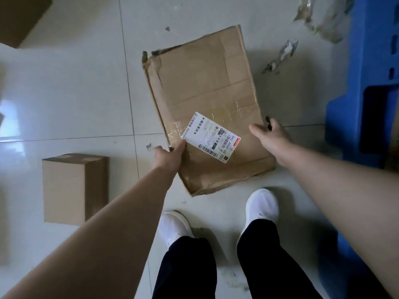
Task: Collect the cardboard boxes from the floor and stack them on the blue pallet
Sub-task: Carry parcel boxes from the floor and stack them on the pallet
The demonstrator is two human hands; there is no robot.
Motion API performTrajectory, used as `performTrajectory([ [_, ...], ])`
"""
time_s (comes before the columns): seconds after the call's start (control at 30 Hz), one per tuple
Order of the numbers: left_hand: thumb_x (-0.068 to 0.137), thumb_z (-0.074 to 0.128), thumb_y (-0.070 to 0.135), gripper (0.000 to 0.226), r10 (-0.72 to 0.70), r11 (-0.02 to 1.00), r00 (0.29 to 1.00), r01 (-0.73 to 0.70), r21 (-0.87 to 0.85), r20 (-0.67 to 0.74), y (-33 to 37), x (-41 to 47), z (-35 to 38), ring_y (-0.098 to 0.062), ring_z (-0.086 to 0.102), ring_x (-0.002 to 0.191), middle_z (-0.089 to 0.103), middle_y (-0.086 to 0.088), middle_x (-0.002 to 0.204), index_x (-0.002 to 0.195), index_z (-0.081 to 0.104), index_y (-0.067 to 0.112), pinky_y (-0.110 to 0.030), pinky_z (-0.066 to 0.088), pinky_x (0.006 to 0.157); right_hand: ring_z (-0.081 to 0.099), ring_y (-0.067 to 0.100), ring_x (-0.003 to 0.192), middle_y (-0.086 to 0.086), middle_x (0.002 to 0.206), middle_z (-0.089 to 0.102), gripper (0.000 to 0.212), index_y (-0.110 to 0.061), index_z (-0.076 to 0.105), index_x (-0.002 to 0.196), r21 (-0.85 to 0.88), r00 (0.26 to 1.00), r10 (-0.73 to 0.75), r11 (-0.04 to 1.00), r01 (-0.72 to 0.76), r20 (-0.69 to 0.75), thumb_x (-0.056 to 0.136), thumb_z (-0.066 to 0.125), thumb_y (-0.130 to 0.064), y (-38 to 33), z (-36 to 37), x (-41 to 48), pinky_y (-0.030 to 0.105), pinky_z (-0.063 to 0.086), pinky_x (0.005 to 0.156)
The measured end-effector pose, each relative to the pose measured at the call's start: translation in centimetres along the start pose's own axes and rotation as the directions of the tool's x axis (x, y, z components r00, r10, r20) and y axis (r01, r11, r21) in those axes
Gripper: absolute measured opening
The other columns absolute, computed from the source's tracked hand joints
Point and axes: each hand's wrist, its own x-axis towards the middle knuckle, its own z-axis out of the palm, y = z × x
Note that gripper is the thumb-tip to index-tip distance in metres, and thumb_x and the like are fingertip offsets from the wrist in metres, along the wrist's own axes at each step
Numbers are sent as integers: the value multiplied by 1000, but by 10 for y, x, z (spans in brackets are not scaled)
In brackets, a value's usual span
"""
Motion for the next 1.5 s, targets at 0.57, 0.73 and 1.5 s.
performTrajectory([
  [0.57,80,70,53,56,-90,969,979,128,-211,180,8,-116,-45,-16,63,90,64,2,110,122,48,25,-32,50,64,43,6,102,-9,114,52,50,-21,44,140,169,983,-11,985,-20,185,94,57,-38,-9,-45,-112,19,31,88],
  [0.73,80,73,47,54,-49,969,987,85,-233,153,24,-200,-87,-12,63,87,67,4,109,124,53,25,-28,48,62,55,14,113,-14,116,58,45,-36,46,133,184,973,-28,983,-15,230,91,60,-44,-32,-82,-187,31,41,99],
  [1.5,76,77,47,62,373,891,926,-343,-299,49,103,-557,-263,-24,66,98,69,-3,108,126,55,19,-42,55,87,31,23,140,-2,156,28,79,-30,10,153,308,943,-323,908,284,83,92,56,-48,-170,-275,-549,45,26,113],
])
